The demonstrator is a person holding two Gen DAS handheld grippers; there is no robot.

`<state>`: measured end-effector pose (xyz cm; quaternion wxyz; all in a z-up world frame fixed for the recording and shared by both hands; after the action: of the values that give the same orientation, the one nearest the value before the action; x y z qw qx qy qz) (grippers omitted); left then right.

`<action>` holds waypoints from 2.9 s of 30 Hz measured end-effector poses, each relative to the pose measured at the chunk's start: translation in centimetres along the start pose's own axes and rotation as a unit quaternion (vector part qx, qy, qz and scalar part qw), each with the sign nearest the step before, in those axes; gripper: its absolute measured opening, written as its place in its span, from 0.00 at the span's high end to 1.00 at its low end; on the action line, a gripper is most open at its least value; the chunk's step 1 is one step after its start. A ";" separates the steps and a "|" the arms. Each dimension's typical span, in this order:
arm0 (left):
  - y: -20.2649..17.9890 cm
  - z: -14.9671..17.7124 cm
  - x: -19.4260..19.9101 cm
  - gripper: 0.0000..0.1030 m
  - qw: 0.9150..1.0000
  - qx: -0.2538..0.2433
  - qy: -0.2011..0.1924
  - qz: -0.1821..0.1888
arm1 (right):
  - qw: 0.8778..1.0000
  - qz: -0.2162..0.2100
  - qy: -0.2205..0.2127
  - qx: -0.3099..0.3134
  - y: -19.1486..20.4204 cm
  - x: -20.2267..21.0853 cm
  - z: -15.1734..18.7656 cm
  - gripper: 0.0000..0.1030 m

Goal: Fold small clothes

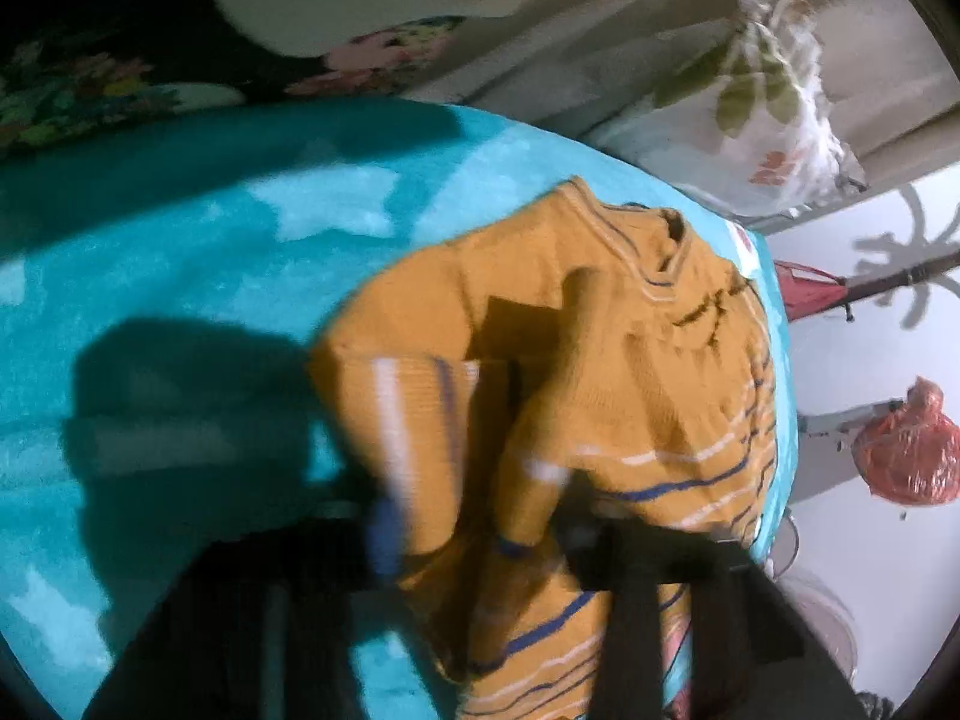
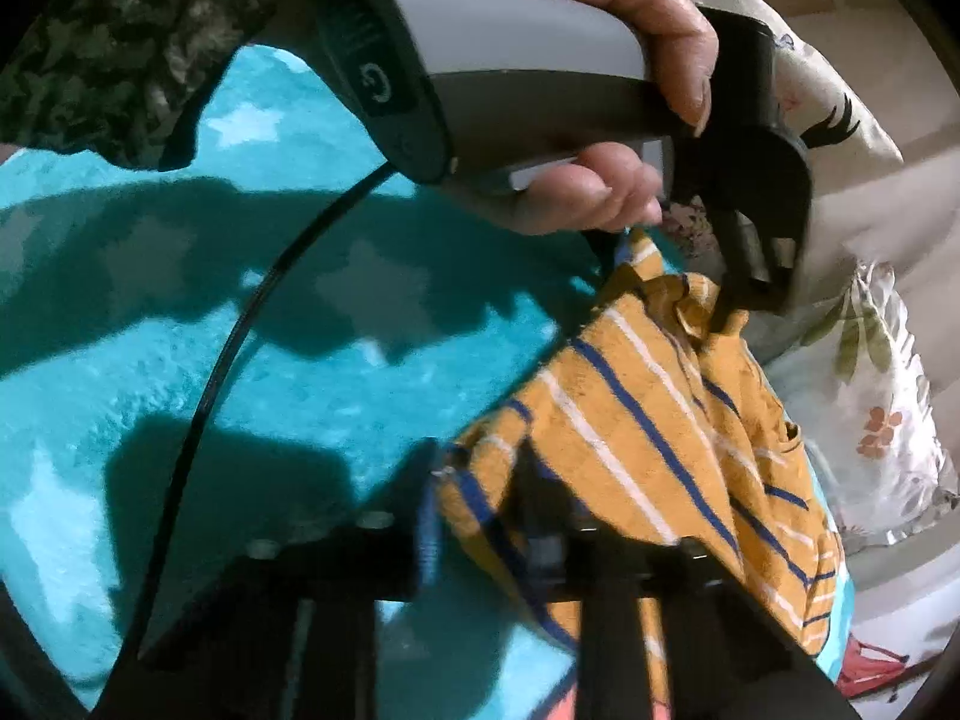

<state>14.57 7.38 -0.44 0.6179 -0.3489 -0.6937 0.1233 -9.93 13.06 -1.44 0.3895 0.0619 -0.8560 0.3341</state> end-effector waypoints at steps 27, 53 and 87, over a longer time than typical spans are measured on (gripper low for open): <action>-30.4 -3.7 -13.5 0.84 0.996 -0.079 -0.025 -0.033 | 0.922 -0.058 0.023 -0.383 -33.7 3.0 22.3 0.90; -21.6 7.7 -8.2 0.35 0.985 0.017 -0.097 -0.142 | 0.831 -0.233 0.013 -0.505 -43.8 -2.0 25.7 0.78; -18.2 10.9 -6.9 0.33 0.984 0.068 -0.126 -0.103 | 0.842 -0.213 0.142 -0.475 -43.0 -10.7 24.0 0.88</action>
<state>-1.77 -7.39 2.92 0.5573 -0.2140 -0.7883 0.1490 -1.83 -36.56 2.16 0.5501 0.0018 -0.8109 -0.1996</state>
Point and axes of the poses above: each gripper's, at about its wrist camera, not at the fingertips, and x roughly against the way its jaws point, y to its left, z to its underside, the point moved 2 cm from there along -x, roughly the way its jaws point, and after that the axes turned 5 degrees about z, right-handed, at the moved point
